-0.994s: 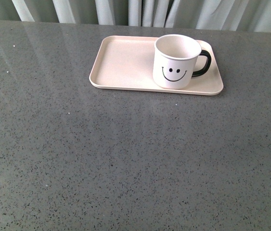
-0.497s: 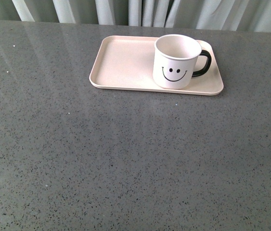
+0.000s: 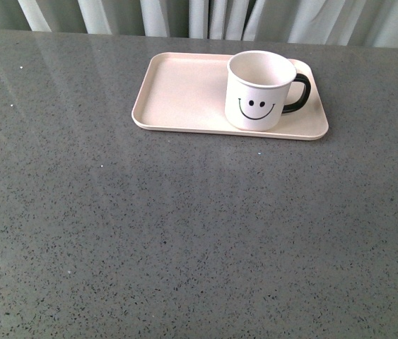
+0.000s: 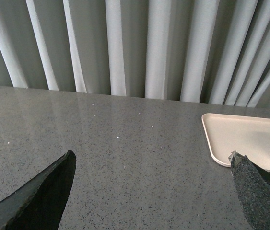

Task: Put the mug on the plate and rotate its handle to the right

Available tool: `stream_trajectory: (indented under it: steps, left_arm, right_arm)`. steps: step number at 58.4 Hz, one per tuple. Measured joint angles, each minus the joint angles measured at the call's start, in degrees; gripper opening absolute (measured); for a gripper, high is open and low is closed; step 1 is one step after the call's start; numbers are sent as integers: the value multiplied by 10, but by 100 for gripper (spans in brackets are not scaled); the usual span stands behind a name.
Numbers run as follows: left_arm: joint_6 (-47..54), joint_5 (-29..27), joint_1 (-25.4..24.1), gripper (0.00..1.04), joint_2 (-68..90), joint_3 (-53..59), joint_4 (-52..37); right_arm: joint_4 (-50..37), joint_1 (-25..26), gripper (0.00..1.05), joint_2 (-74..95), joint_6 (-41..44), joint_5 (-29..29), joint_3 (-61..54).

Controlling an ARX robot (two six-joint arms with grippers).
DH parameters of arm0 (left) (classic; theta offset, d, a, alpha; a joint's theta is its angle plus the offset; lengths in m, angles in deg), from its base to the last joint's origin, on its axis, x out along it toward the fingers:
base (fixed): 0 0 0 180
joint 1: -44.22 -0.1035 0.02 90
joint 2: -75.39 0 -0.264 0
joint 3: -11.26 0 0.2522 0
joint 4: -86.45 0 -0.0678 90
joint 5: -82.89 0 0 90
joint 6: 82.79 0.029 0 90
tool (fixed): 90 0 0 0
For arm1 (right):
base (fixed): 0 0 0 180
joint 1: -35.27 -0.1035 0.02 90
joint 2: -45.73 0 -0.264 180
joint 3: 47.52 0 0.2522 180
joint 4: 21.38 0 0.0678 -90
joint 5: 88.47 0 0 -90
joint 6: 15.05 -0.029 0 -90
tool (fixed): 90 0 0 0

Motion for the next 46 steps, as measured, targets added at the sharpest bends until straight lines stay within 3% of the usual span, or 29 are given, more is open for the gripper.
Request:
stream_trajectory:
  steps: [4,46]
  left_arm:
    - [0,0,0,96,0,0,0]
    - [0,0,0,96,0,0,0]
  right_arm:
    - [0,0,97,0,0,0,0]
    - [0,0,96,0,0,0,0]
